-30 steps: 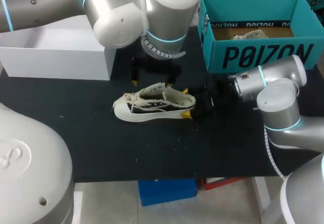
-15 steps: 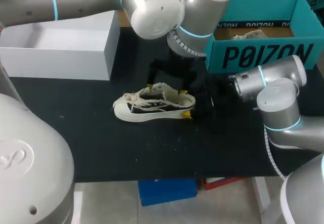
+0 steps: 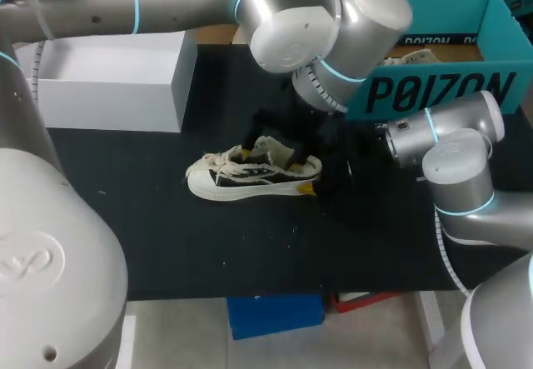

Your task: Take the shoe out of the shoebox, open the shoe tongue, remove and reinsert the insole, then place the shoe into the shoebox

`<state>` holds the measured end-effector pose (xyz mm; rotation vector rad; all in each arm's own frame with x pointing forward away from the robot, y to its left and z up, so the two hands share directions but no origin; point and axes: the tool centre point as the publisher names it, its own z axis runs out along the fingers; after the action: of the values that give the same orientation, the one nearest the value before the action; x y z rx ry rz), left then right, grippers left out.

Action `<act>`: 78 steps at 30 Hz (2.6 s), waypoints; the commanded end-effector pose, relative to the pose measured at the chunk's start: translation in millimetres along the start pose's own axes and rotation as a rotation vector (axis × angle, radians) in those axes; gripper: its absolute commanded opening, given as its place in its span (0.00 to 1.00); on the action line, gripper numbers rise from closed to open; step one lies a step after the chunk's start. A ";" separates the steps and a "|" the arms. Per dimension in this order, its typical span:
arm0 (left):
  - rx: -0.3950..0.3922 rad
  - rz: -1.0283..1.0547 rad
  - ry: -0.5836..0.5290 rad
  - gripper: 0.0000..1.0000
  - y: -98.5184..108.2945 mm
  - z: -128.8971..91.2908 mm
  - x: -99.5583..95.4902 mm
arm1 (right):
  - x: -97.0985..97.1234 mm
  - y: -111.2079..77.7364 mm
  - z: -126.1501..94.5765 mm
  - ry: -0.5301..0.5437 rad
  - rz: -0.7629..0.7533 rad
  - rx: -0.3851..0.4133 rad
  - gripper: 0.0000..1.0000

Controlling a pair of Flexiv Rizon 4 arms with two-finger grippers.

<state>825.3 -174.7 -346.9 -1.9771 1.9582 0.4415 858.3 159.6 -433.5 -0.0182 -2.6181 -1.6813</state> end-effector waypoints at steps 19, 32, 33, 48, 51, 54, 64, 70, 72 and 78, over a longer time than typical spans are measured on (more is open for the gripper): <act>-0.004 0.001 -0.080 0.90 -11.1 27.4 -9.5 | 0.3 -1.6 2.5 -0.002 0.001 0.002 0.00; -0.012 -0.015 -0.080 0.45 -19.7 32.1 -12.9 | 0.3 -1.6 2.5 -0.002 0.001 0.002 0.00; -0.013 -0.017 -0.079 0.45 -20.3 32.4 -13.3 | 0.3 -1.6 2.5 -0.002 0.001 0.002 0.00; 0.010 -0.017 -0.078 0.00 -23.6 24.7 -11.7 | 0.3 -1.6 2.5 -0.002 0.001 0.002 0.00; 0.014 -0.013 -0.075 0.00 -23.4 22.9 -10.6 | 0.3 -1.6 2.5 -0.002 0.001 0.002 0.00; 0.021 -0.011 -0.069 0.00 -23.0 20.3 -10.7 | 0.3 -1.6 2.5 -0.002 0.001 0.002 0.00; 0.070 -0.030 -0.058 0.00 -25.1 4.5 -18.2 | 0.3 -1.6 2.5 -0.002 0.001 0.002 0.00; 0.107 -0.063 -0.067 0.00 -24.9 -3.2 -27.7 | 0.3 -1.6 2.5 -0.002 0.001 0.002 0.00; 0.120 -0.077 -0.073 0.00 -23.9 -4.9 -32.2 | 0.3 -1.6 2.5 -0.002 0.001 0.002 0.00; 0.149 -0.121 -0.098 0.00 -19.6 -6.7 -49.0 | 0.3 -1.6 2.5 -0.002 0.001 0.002 0.00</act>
<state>850.3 -139.6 -326.5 -1.9289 1.7559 0.3669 858.5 159.0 -433.2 -0.0178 -2.6179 -1.6807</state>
